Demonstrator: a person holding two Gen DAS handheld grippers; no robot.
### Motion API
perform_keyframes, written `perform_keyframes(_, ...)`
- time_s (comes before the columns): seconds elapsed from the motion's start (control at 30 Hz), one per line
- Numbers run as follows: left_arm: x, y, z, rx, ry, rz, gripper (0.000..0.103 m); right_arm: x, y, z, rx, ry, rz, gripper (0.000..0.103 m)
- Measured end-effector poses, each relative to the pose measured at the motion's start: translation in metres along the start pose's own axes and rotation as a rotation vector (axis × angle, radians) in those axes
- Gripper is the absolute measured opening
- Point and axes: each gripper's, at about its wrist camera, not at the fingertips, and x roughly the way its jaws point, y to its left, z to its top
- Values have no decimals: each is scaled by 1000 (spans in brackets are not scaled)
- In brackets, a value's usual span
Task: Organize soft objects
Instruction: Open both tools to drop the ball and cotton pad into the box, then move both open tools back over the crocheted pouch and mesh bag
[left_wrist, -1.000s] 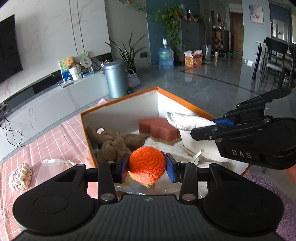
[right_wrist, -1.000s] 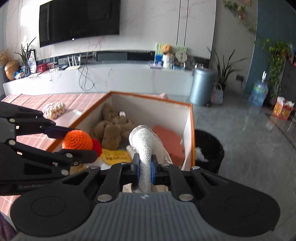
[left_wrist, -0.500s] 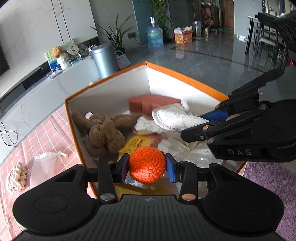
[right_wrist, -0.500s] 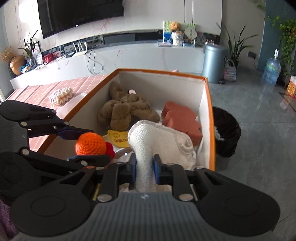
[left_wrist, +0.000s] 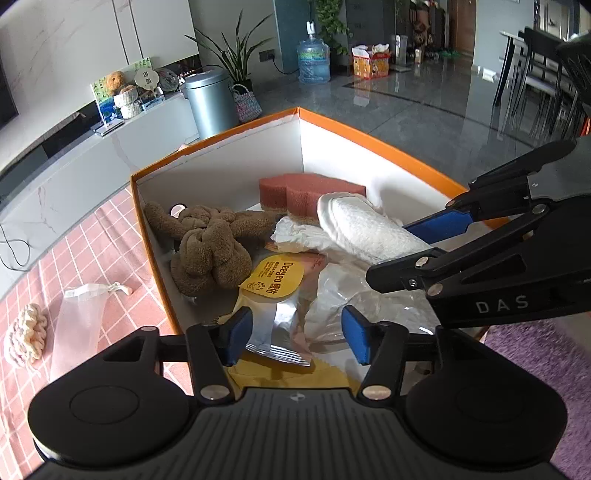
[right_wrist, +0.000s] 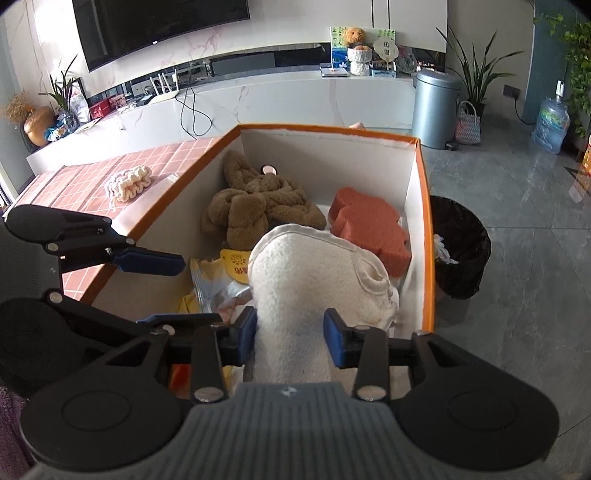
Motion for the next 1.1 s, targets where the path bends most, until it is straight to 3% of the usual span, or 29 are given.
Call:
perform_keyframes(0.33,-20,8,4,-30,-34,-13,73,-22,0,4,11,-56,7,59)
perform_keyframes(0.43,-29,12,3,-47,-56,-5,73,-28,1,5,26,-81,7,71)
perform_keyframes(0.73,-56,29,-2,-102,-118,26,73,-46,11,11,36,-153,9,77)
perform_keyframes(1.1,-87,58,-25,-285,-240,89,73,-55,50,11,65,-298,-64,81)
